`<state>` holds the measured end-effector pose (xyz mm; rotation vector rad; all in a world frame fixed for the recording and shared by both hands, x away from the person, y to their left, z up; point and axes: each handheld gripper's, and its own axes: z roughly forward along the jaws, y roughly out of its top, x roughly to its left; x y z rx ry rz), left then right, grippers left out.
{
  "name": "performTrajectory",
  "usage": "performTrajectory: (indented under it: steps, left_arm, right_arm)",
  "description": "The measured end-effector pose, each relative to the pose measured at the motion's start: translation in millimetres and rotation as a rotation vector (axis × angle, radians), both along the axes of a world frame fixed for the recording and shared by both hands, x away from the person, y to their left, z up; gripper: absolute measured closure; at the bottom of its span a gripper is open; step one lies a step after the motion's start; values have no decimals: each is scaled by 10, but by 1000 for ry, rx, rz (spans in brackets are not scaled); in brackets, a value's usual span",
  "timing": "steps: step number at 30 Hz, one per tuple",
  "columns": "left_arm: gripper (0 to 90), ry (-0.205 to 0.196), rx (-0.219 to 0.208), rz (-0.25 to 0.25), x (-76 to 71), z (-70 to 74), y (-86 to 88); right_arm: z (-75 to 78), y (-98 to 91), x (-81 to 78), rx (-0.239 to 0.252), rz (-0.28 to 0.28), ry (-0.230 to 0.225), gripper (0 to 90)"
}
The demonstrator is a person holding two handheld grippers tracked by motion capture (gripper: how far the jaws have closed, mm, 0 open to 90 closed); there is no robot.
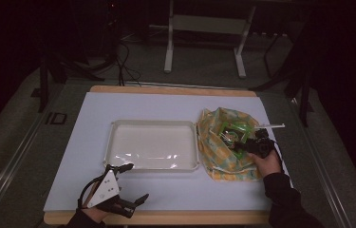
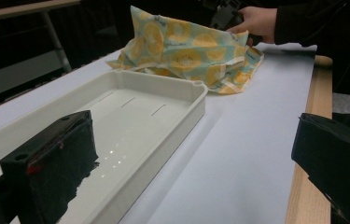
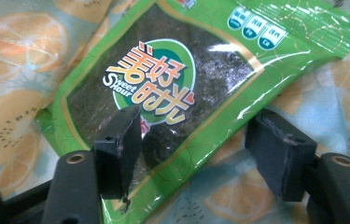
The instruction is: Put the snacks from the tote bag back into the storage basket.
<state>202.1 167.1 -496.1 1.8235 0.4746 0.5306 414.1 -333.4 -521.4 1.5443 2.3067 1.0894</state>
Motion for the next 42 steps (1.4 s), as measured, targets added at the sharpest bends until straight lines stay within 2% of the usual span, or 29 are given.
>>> performTrajectory:
  steps: [4, 7, 11, 15, 19, 22, 35, 42]
  left_arm:
    - [4, 0, 0, 0, 1, 0, 2]
    - [4, 0, 0, 0, 1, 1, 3]
    - [4, -2, 1, 0, -1, 3, 3]
    - [4, -1, 2, 0, -1, 3, 1]
    - [4, -1, 4, -1, 1, 2, 0]
    - [4, -1, 5, 1, 1, 2, 2]
    - [4, -2, 6, 3, 3, 2, 3]
    - [4, -1, 8, 3, 5, 1, 2]
  right_arm:
    - [25, 33, 31, -26, -3, 35, 428]
    - [46, 65, 42, -40, -5, 53, 509]
    - [59, 90, 37, -31, -10, 60, 746]
    - [77, 151, 24, -57, -1, 46, 836]
    - [88, 158, 29, -53, -7, 48, 868]
    - [92, 142, 25, -27, -20, 53, 877]
    - [283, 63, -78, 85, -25, 8, 891]
    - [357, 10, -119, 106, -39, -16, 891]
